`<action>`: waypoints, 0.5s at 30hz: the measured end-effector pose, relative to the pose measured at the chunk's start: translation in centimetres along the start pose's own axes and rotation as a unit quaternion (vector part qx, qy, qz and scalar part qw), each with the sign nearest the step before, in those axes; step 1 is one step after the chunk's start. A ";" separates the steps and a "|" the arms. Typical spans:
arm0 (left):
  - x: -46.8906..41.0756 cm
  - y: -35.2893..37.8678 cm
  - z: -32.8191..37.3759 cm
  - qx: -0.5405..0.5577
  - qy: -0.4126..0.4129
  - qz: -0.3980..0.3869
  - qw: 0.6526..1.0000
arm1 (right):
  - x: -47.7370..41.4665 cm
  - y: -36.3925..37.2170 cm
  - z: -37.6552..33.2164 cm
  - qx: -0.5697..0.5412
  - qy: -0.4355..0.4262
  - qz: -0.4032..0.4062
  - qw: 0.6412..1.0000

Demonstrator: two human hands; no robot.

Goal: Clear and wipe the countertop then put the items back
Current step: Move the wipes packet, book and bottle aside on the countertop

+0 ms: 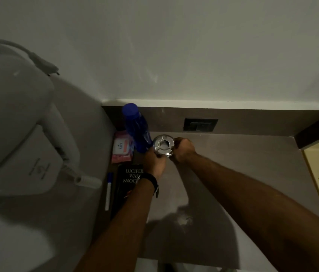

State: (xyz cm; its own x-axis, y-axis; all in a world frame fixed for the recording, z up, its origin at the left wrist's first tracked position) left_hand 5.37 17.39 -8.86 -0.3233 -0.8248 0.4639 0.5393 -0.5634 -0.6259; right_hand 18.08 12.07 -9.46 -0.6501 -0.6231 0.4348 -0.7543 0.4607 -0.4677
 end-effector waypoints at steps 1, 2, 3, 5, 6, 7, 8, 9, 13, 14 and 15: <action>-0.1 0.2 -0.1 0.009 -0.001 -0.016 1.000 | -0.2 0.0 0.0 -0.014 0.007 0.009 1.000; 0.0 0.4 -0.1 0.017 0.002 -0.032 0.999 | -0.3 -0.1 0.1 -0.035 0.014 0.020 0.999; 0.0 0.6 -0.2 0.029 0.000 -0.043 0.999 | -0.2 -0.3 0.2 -0.049 0.019 0.029 0.998; 0.2 0.7 -0.2 0.046 0.003 -0.046 0.998 | 0.5 -1.0 0.3 -0.052 0.022 0.035 0.998; 0.3 0.7 -0.4 0.033 0.025 -0.037 0.998 | 1.2 -1.3 0.4 -0.057 0.015 0.045 0.997; 0.5 0.5 -0.3 0.029 0.044 -0.019 0.998 | 2.3 -1.6 0.6 -0.082 0.001 0.060 0.995; 0.5 0.4 -0.9 0.030 0.057 0.005 0.998 | 3.8 -1.9 1.1 -0.110 -0.022 0.076 0.991; 0.7 0.1 -1.5 0.037 0.071 0.025 0.996 | 5.6 -2.1 1.6 -0.130 -0.052 0.091 0.986; 2.6 0.3 -4.1 0.015 0.096 0.043 0.994 | 13.5 -2.9 6.6 -0.189 -0.127 0.074 0.971; 3.2 1.0 -4.8 0.012 0.106 0.047 0.993 | 15.2 -3.6 8.1 -0.184 -0.139 0.076 0.970; 4.4 1.5 -4.6 0.040 0.117 0.043 0.991 | 16.8 -4.5 9.6 -0.174 -0.149 0.085 0.970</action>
State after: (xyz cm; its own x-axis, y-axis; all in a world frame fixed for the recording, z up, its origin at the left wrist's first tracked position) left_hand 1.22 12.72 -10.62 -0.4393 -0.8638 0.2468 0.6301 -0.4921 -0.6006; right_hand 11.41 -6.53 -7.39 -0.7519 -0.6503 0.1081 -0.6571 0.7263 -0.2017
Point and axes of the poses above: each hand's wrist, its own x-axis away from the middle knuckle, its own y-axis out of the palm, z = x × y, the point moved 3 cm from there along -x, towards the middle knuckle, and after that the axes turned 15 degrees about -x, right-handed, at the moved point
